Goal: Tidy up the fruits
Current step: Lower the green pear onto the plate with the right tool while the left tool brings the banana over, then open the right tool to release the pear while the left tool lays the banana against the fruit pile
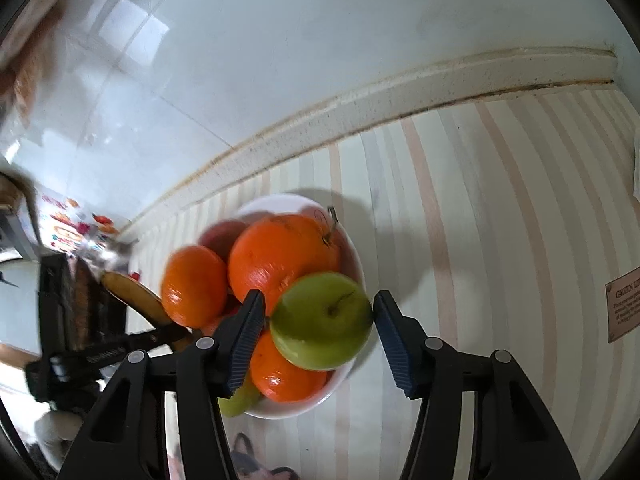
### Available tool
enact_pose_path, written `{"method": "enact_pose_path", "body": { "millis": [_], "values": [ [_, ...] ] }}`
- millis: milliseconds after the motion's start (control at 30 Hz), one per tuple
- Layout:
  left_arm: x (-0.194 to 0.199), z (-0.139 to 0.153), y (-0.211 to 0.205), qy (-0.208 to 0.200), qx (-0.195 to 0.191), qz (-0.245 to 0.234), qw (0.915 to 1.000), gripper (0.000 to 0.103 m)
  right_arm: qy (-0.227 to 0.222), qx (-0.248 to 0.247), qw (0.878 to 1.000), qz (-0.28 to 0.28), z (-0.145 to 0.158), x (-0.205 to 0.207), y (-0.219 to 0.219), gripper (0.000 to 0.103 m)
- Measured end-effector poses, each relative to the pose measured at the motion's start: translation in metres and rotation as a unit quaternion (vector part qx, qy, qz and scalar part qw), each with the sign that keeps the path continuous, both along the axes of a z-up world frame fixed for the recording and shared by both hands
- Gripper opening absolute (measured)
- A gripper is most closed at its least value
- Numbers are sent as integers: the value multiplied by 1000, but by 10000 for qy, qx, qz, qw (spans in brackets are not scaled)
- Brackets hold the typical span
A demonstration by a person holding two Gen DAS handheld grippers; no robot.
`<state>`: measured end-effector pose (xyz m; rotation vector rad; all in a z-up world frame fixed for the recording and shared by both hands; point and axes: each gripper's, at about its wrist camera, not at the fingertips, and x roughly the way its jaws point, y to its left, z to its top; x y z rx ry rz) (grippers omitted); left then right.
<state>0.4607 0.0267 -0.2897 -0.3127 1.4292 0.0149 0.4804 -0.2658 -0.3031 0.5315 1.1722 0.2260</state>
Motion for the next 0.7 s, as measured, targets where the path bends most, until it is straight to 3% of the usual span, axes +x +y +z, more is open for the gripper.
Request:
{"method": "enact_pose_path", "body": {
  "millis": [367, 500, 700],
  "values": [
    [0, 1, 0, 1, 74, 7, 10000, 36, 129, 348, 9992, -178, -11, 4, -14, 60],
    [0, 3, 1, -23, 59, 40, 10000, 37, 169, 382, 9990, -175, -12, 5, -14, 67],
    [0, -2, 2, 28, 46, 85, 9999, 37, 204, 316, 9992, -121, -13, 5, -11, 68]
  ]
}}
